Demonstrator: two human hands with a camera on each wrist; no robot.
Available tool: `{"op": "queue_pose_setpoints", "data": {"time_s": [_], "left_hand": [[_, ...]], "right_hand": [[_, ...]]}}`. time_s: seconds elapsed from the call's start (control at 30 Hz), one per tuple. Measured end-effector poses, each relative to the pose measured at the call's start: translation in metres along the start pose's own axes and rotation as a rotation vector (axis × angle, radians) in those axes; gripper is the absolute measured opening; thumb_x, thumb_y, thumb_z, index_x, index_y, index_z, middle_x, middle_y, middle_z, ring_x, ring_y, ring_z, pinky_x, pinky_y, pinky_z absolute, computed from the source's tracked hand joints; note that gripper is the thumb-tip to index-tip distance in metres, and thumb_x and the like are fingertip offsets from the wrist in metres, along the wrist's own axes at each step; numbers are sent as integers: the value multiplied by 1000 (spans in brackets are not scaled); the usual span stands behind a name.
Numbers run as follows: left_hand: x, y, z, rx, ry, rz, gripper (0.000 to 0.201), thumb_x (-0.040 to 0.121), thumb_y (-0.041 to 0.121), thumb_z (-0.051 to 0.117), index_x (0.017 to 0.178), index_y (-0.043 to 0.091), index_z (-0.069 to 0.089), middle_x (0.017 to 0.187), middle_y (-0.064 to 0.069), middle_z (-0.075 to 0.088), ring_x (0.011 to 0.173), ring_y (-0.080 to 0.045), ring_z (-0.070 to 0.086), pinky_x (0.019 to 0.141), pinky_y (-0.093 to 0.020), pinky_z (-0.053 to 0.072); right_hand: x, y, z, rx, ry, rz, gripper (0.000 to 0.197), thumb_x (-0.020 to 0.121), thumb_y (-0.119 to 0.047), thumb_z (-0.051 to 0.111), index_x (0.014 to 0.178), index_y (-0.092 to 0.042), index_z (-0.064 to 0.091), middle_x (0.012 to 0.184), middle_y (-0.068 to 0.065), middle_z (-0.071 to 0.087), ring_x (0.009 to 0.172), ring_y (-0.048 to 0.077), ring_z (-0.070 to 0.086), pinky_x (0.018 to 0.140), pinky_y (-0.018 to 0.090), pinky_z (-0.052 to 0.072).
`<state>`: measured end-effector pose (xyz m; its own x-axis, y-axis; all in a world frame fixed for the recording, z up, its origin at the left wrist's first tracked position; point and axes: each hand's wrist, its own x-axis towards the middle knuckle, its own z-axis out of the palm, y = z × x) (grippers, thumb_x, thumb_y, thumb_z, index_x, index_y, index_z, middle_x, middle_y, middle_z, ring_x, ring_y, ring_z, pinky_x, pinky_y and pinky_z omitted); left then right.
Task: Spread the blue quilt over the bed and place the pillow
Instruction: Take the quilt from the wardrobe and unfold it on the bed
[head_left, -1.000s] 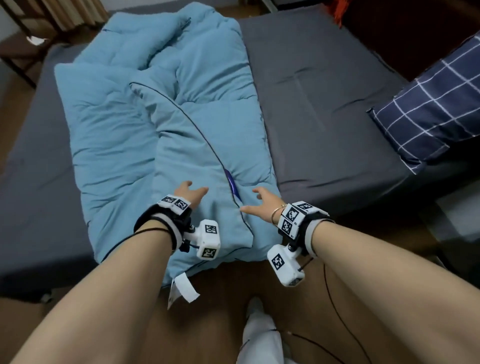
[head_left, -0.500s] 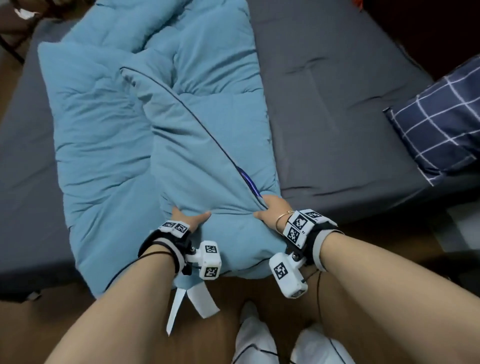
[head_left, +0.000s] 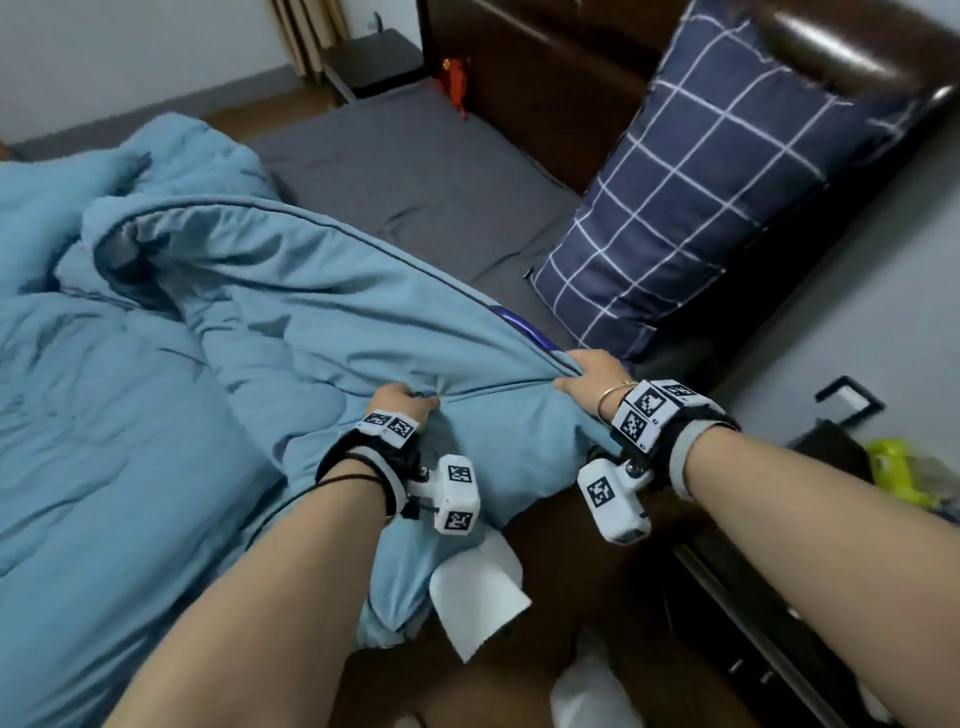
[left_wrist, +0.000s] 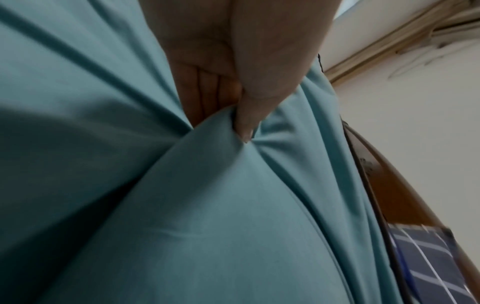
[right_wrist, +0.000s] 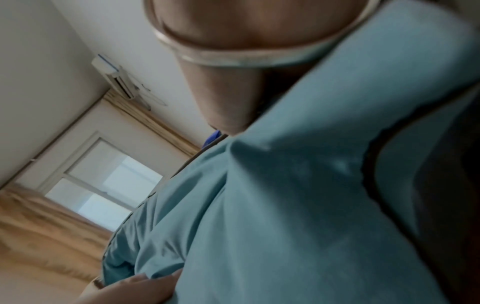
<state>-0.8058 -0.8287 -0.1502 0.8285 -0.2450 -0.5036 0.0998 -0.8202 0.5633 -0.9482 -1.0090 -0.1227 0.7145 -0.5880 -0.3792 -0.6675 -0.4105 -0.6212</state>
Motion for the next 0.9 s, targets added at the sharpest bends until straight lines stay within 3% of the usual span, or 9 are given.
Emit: {"op": "queue_pose_setpoints", "data": {"time_s": [0.1,0.17,0.23,0.3,0.4,0.47,0.53,0.67,0.9], "left_hand": [[-1,64,63,-49,-74,57,34,79,24,72,58,15,47,84,-14,59,79,-24,57,71,-31,47],[2,91,103,-97,-147,76,25,76,21,74,62,15,54,87,-18,65,88,-30,67,85,-41,57],[1,105,135,-119,-203,86,28,79,18,72,58,15,53,81,-18,63,90,-30,67,90,-46,56],[-9,114,154,-121,-269,73,32,86,17,65,57,18,51,68,-11,58,83,-23,61,86,-39,55],[-12,111,155,-155,-327,52,22,92,18,56,70,17,58,66,0,53,79,-20,54,74,-30,45],[-5,98,135,-172,-273,56,9,91,16,56,85,12,60,68,-2,57,82,-21,55,75,-30,45],[6,75,107,-197,-204,27,12,90,13,55,96,8,65,83,-12,65,87,-24,59,77,-33,47],[14,11,31,-239,-64,-52,27,90,10,53,111,-2,66,118,-23,67,114,-35,62,97,-45,49],[-11,-146,-114,-349,186,-158,21,90,7,53,100,0,70,102,-25,70,105,-34,65,88,-38,51]], "right_hand": [[21,61,-63,-16,75,85,44,87,-15,60,131,-18,55,129,11,62,119,29,57,99,29,42],[31,97,-92,-42,122,154,41,87,-14,59,128,-15,57,127,13,62,117,31,58,96,30,44],[38,126,-111,-85,166,219,35,86,-13,58,120,-7,60,122,18,63,112,36,59,91,33,46],[44,150,-121,-104,207,273,31,83,-13,57,113,-4,62,115,21,64,107,38,60,86,34,47],[45,174,-122,-85,238,369,22,76,-18,55,91,-5,66,102,24,65,97,32,62,76,31,42],[45,179,-109,-73,254,435,30,82,-12,55,110,-4,64,115,25,64,107,37,60,85,33,45],[44,164,-89,-102,296,489,40,87,-14,51,127,-9,53,126,28,55,113,44,54,97,40,44],[46,84,-35,-130,221,371,46,85,-18,48,131,-20,46,128,26,49,111,45,53,102,44,43],[23,-103,112,-161,-7,-28,41,85,-11,51,126,-13,52,127,19,59,123,36,50,104,38,41]]}}
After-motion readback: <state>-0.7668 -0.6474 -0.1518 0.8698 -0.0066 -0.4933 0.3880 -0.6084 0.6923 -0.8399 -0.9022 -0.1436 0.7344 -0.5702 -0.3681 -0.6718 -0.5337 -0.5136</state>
